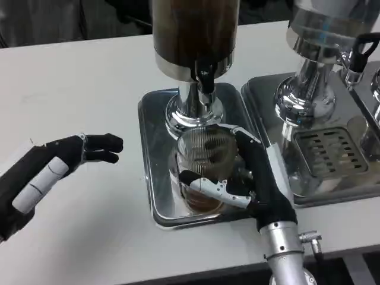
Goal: Grasp the cup under the faucet to collect the drink, then remove the cup.
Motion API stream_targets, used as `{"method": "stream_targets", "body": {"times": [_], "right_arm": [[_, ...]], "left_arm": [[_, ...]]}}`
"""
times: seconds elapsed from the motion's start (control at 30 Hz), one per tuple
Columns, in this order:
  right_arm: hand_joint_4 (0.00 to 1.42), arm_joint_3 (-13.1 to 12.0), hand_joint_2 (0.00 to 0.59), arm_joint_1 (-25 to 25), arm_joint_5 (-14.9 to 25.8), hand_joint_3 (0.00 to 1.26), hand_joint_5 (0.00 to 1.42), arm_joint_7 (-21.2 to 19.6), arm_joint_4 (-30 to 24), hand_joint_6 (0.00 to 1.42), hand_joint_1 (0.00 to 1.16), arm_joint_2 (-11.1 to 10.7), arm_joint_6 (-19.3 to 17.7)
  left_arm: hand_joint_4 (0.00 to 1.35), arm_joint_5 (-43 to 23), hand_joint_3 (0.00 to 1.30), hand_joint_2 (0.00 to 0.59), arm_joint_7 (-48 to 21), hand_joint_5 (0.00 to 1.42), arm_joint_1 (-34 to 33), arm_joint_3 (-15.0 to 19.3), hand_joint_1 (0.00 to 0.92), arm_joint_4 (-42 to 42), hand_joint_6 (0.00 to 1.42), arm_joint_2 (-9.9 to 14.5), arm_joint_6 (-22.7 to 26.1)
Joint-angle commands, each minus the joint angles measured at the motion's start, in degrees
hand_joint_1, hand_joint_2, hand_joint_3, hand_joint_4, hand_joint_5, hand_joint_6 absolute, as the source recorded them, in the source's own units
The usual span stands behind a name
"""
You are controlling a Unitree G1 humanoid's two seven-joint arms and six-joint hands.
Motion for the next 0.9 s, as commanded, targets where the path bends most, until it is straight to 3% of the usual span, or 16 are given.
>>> {"method": "stream_targets", "body": {"times": [0.03,0.53,0.9], "right_arm": [[0.93,-0.7,0.084,1.5,-0.4,0.71,1.15,-2.2,-2.0,1.42,1.03,-0.7,-1.3],[1.01,-2.7,0.067,5.3,-0.8,0.81,1.20,-5.6,-8.7,1.42,1.09,-1.2,-2.5],[1.03,-4.8,0.074,11.5,-0.2,0.85,1.20,-3.3,-21.3,1.42,1.12,-2.0,0.0]], "left_arm": [[0.30,0.4,0.39,0.154,-0.4,0.32,-0.6,-0.7,0.000,0.6,0.21,0.1,-0.6],[0.30,0.5,0.39,0.155,-0.5,0.32,-2.2,-1.9,0.000,2.0,0.21,-0.2,-1.2],[0.29,2.0,0.38,0.164,0.2,0.31,-3.3,-3.2,0.000,1.8,0.21,-0.3,-4.4]]}}
